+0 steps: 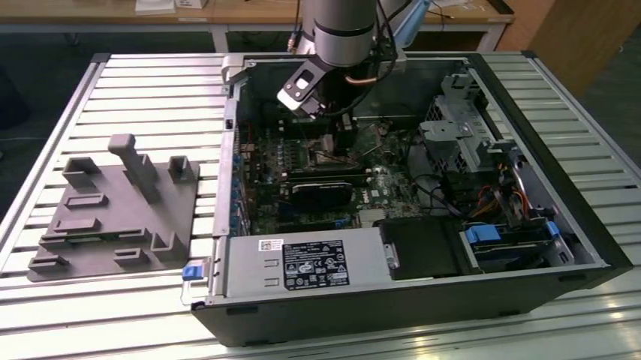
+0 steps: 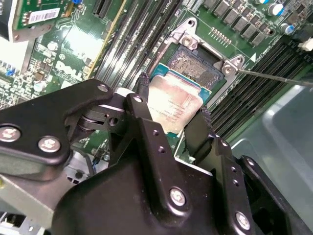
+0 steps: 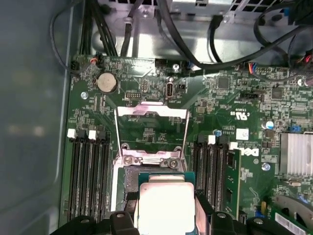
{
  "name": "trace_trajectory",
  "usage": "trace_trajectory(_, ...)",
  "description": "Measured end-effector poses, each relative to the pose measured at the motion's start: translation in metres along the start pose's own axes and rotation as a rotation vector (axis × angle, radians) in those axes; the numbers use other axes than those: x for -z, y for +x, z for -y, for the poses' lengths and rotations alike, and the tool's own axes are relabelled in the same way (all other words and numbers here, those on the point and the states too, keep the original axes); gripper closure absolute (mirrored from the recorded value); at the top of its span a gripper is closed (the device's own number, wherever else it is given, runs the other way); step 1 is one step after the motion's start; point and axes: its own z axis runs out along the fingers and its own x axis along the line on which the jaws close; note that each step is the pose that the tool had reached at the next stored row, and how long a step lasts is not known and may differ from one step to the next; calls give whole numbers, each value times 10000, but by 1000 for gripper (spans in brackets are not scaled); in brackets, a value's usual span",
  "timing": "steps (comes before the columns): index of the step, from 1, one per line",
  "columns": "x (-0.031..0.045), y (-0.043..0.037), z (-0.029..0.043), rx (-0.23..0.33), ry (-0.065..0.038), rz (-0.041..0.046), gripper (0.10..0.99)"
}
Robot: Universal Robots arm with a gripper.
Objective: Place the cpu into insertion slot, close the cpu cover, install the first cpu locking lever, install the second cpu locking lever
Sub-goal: 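Place the cpu into insertion slot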
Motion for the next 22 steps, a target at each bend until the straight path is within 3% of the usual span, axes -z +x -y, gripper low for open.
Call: trace_trajectory(22, -232, 118, 77, -582, -3, 28, 549)
